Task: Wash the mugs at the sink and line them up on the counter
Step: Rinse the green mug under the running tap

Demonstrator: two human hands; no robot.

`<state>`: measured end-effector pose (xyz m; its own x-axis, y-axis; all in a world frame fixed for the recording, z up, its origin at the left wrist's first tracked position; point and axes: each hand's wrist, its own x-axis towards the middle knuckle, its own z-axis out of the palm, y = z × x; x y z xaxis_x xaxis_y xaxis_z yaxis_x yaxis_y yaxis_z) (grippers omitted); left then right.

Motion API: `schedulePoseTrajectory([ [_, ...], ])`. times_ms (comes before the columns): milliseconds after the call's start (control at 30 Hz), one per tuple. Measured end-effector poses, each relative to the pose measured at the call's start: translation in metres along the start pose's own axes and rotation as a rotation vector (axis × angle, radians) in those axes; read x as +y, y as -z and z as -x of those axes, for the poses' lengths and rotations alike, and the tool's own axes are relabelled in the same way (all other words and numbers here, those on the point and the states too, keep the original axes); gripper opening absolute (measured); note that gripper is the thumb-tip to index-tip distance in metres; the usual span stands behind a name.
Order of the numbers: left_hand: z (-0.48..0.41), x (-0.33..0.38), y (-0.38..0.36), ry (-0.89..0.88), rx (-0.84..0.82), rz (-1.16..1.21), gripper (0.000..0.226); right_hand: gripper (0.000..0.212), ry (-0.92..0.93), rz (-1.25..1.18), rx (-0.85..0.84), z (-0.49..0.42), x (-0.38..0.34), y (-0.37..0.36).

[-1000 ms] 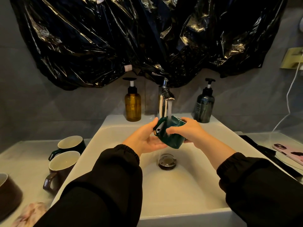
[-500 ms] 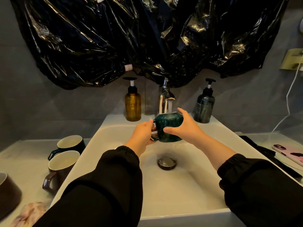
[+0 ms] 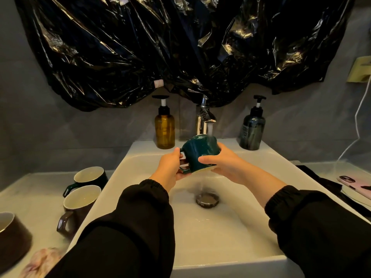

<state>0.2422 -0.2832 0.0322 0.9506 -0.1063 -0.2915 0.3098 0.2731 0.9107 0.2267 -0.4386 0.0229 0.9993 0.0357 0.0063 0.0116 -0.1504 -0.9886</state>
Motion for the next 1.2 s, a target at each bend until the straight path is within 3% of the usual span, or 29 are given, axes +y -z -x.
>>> schedulePoseTrajectory([
  [133,0.006,-0.002,-0.006,-0.008,-0.121,0.017,0.034,0.072,-0.008,-0.069,-0.075,0.003,-0.002,0.021],
  [300,0.009,-0.01,-0.016,-0.161,-0.172,-0.226,0.028,0.071,0.009,-0.038,-0.251,0.013,-0.005,0.046],
  [500,0.006,-0.008,-0.02,-0.18,-0.088,-0.249,0.03,0.064,-0.025,0.035,-0.25,0.014,-0.009,0.046],
  [633,0.0,0.001,-0.016,-0.104,0.029,-0.166,0.033,0.096,-0.005,0.033,-0.159,0.011,-0.012,0.035],
  [700,-0.002,0.0,-0.012,-0.099,0.061,-0.162,0.031,0.101,0.011,0.011,-0.164,0.011,-0.014,0.031],
  [933,0.003,-0.006,0.001,0.082,-0.005,0.004,0.029,0.065,0.035,0.018,-0.218,0.019,-0.017,0.024],
  [1067,0.009,-0.004,0.003,0.196,-0.087,0.068,0.022,0.043,0.0,0.008,-0.091,0.015,-0.014,0.022],
  [1200,0.008,-0.003,0.0,0.193,-0.174,0.057,0.033,0.018,-0.129,-0.147,0.079,0.016,-0.014,0.027],
])
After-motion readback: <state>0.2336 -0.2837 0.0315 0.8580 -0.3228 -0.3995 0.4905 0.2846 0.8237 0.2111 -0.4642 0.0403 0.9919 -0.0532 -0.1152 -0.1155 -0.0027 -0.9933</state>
